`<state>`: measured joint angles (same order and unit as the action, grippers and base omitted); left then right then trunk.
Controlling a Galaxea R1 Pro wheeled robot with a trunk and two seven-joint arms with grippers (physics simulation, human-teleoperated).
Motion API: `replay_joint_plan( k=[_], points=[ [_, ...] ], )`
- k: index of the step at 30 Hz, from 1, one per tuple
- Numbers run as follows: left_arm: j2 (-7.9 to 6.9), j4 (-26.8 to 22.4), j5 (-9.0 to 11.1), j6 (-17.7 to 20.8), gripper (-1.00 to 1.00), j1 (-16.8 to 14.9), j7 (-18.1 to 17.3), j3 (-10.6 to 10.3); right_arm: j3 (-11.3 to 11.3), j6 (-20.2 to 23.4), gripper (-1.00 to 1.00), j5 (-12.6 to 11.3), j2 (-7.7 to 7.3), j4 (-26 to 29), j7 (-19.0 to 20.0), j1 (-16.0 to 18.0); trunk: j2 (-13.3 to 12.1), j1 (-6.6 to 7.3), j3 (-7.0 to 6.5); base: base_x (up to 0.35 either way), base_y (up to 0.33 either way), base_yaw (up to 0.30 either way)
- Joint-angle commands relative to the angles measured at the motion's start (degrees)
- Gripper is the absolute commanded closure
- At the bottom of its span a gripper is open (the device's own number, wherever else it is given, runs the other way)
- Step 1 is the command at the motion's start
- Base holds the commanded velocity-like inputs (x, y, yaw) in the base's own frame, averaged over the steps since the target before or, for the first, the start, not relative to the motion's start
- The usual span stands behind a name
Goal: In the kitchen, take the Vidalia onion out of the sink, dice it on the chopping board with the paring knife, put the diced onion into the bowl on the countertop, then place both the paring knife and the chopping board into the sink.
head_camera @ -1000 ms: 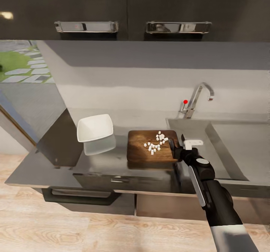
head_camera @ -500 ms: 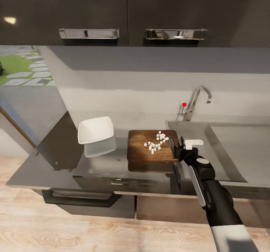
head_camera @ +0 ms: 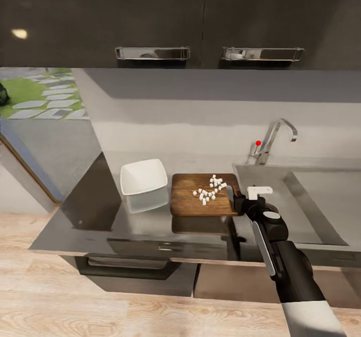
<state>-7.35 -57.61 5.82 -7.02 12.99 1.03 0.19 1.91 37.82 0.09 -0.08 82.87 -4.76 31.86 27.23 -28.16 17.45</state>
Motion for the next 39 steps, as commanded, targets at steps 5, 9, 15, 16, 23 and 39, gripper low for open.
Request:
replay_joint_plan(
  k=[5, 9, 15, 16, 23, 39],
  points=[
    [-0.04, -0.1, 0.6, -0.1, -1.00, 0.0, 0.1, -0.1, 0.1, 0.3, 1.00, 0.0, -0.01, 0.2, -0.3, 0.0, 0.1, -0.03, -0.38, 0.000, 0.036, 0.000],
    [-0.04, -0.1, 0.6, -0.1, -1.00, 0.0, 0.1, -0.1, 0.1, 0.3, 1.00, 0.0, -0.01, 0.2, -0.3, 0.0, 0.1, -0.03, -0.74, 0.000, 0.003, 0.000],
    [-0.04, -0.1, 0.6, -0.1, -1.00, 0.0, 0.1, -0.1, 0.0, 0.4, 1.00, 0.0, -0.01, 0.2, -0.3, 0.0, 0.1, -0.03, -1.29, 0.000, 0.000, 0.000],
    [-0.04, -0.1, 0.6, -0.1, -1.00, 0.0, 0.1, -0.1, 0.0, 0.4, 1.00, 0.1, -0.01, 0.2, -0.3, 0.0, 0.1, -0.03, -1.39, 0.000, 0.000, 0.000],
    [-0.04, -0.1, 0.6, -0.1, -1.00, 0.0, 0.1, -0.1, 0.0, 0.5, 1.00, 2.8, 0.06, 0.3, -1.1, 0.0, 0.1, -0.03, -2.03, 0.000, 0.014, 0.000],
    [-0.04, 0.1, 0.6, -0.1, -1.00, 0.0, 0.1, -0.1, 0.1, 0.5, 1.00, 3.3, 0.08, 0.3, -1.1, 0.0, 0.1, -0.03, -3.50, 0.000, 0.171, 0.000]
  ],
)
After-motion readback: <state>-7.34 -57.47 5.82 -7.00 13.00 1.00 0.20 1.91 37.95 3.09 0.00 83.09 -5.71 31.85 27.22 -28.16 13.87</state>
